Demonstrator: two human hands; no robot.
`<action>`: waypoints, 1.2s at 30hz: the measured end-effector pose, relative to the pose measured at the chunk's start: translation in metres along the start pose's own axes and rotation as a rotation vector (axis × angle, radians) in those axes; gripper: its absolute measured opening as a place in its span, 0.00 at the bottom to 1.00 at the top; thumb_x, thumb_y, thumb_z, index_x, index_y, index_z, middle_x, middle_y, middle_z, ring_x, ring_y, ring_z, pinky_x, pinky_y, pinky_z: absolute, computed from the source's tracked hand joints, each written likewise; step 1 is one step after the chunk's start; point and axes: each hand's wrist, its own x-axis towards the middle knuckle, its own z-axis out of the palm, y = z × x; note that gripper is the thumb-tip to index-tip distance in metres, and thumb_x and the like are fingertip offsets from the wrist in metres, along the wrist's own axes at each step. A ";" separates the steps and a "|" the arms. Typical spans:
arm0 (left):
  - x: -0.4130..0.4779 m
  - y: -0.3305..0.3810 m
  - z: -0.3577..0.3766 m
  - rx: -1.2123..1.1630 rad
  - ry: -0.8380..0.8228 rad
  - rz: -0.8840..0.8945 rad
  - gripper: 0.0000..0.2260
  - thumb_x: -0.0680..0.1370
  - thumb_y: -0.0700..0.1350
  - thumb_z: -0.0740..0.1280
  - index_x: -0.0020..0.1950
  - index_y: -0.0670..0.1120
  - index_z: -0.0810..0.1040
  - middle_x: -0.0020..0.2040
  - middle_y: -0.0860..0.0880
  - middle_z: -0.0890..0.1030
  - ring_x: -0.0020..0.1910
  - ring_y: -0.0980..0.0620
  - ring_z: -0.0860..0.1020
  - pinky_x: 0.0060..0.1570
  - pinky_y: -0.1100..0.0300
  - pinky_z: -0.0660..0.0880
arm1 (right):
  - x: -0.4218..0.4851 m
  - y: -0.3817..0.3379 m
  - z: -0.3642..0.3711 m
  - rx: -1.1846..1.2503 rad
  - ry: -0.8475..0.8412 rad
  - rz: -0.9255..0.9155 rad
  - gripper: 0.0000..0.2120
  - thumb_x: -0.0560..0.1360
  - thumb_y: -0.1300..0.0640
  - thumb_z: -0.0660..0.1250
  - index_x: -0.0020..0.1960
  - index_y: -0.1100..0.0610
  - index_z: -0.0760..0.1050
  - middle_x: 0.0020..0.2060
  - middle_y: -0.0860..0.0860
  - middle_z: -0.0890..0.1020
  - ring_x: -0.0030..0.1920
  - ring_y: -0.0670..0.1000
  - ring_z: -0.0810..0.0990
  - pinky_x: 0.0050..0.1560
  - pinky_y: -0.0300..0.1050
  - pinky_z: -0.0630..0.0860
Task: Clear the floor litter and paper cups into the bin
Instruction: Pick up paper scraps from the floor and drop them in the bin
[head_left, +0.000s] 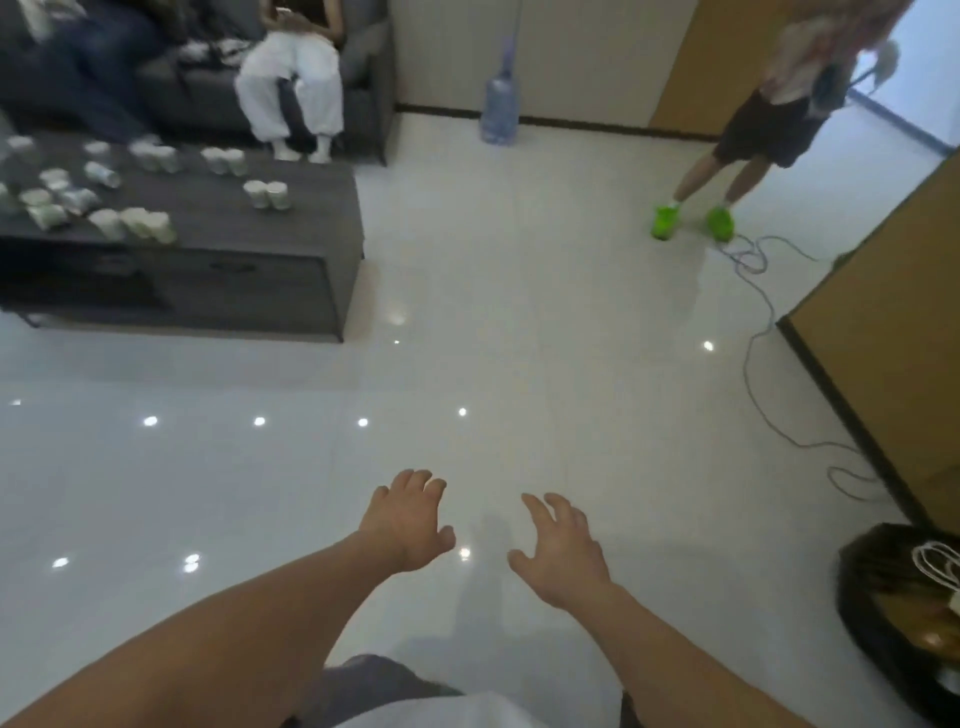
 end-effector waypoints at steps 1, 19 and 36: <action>-0.010 -0.026 -0.001 -0.021 0.007 -0.043 0.31 0.76 0.60 0.58 0.75 0.48 0.58 0.76 0.48 0.58 0.75 0.47 0.55 0.69 0.48 0.59 | 0.008 -0.025 0.002 -0.032 -0.013 -0.039 0.36 0.76 0.40 0.62 0.79 0.45 0.50 0.77 0.49 0.51 0.76 0.53 0.51 0.70 0.54 0.64; -0.170 -0.405 -0.048 -0.349 0.212 -0.731 0.31 0.76 0.58 0.60 0.76 0.47 0.58 0.76 0.46 0.59 0.74 0.46 0.56 0.68 0.49 0.61 | 0.097 -0.456 0.080 -0.311 -0.242 -0.656 0.36 0.76 0.42 0.63 0.79 0.47 0.52 0.77 0.50 0.53 0.76 0.54 0.54 0.71 0.52 0.64; -0.103 -0.645 -0.146 -0.439 0.229 -1.051 0.30 0.76 0.57 0.60 0.76 0.48 0.58 0.74 0.48 0.61 0.74 0.47 0.58 0.68 0.50 0.62 | 0.292 -0.743 0.092 -0.384 -0.319 -0.969 0.35 0.76 0.42 0.63 0.78 0.48 0.53 0.76 0.50 0.54 0.74 0.54 0.56 0.67 0.52 0.67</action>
